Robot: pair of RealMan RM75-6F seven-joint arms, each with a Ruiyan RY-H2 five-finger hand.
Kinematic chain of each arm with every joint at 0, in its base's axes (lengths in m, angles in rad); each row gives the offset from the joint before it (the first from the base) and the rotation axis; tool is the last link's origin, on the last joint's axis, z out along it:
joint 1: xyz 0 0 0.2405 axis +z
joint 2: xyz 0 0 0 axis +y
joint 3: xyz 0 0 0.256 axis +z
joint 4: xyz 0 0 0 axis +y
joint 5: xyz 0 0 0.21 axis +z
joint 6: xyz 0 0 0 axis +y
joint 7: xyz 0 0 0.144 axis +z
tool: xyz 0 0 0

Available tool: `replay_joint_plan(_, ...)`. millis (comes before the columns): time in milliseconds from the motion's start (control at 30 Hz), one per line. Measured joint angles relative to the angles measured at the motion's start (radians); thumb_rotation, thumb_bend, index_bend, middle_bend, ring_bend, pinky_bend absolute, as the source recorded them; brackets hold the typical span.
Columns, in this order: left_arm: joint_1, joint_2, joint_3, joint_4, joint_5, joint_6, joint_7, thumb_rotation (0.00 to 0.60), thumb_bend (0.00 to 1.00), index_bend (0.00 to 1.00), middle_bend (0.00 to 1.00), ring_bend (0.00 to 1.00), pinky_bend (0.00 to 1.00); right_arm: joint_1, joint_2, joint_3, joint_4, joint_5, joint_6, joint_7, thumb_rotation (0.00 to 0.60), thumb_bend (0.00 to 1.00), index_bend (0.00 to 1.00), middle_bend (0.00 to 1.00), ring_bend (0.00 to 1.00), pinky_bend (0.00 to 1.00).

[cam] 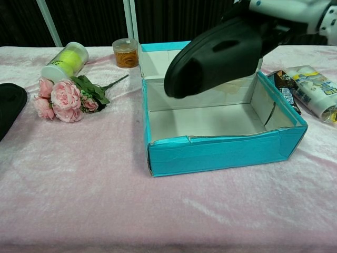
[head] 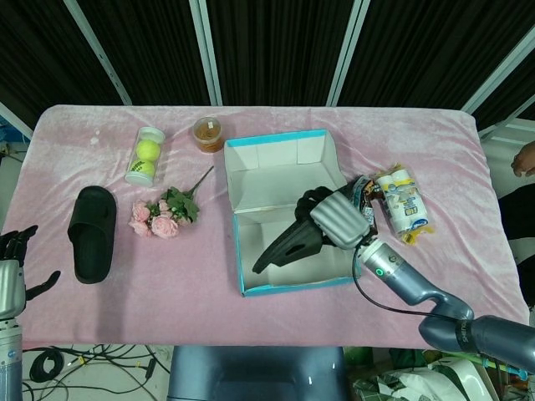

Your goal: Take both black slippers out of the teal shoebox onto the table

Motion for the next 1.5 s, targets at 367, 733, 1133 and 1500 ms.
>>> replay_joint_plan(367,0.006,0.011,0.003,-0.037,0.016,0.014,0.031,0.600,0.00,0.17,0.26,0.16,0.19,-0.133,0.097,-0.006,0.118,0.088,0.073,0.108,0.600,0.47,0.63,0.40,0.29,0.30)
replay_joint_plan(733,0.026,0.022,0.013,-0.078,0.035,0.044,0.058,0.600,0.00,0.17,0.25,0.16,0.20,-0.216,0.017,-0.053,0.421,0.168,-0.013,0.250,0.600,0.47,0.63,0.40,0.29,0.30)
replay_joint_plan(1133,0.040,0.027,0.024,-0.091,0.049,0.051,0.049,0.600,0.00,0.17,0.25,0.16,0.20,-0.208,-0.104,-0.092,0.557,0.119,-0.097,0.311,0.600,0.47,0.63,0.38,0.26,0.28)
replay_joint_plan(1500,0.055,0.024,0.026,-0.065,0.034,0.046,0.014,0.600,0.00,0.17,0.24,0.16,0.20,-0.161,-0.102,-0.079,0.393,0.094,-0.112,0.208,0.600,0.43,0.55,0.30,0.18,0.24)
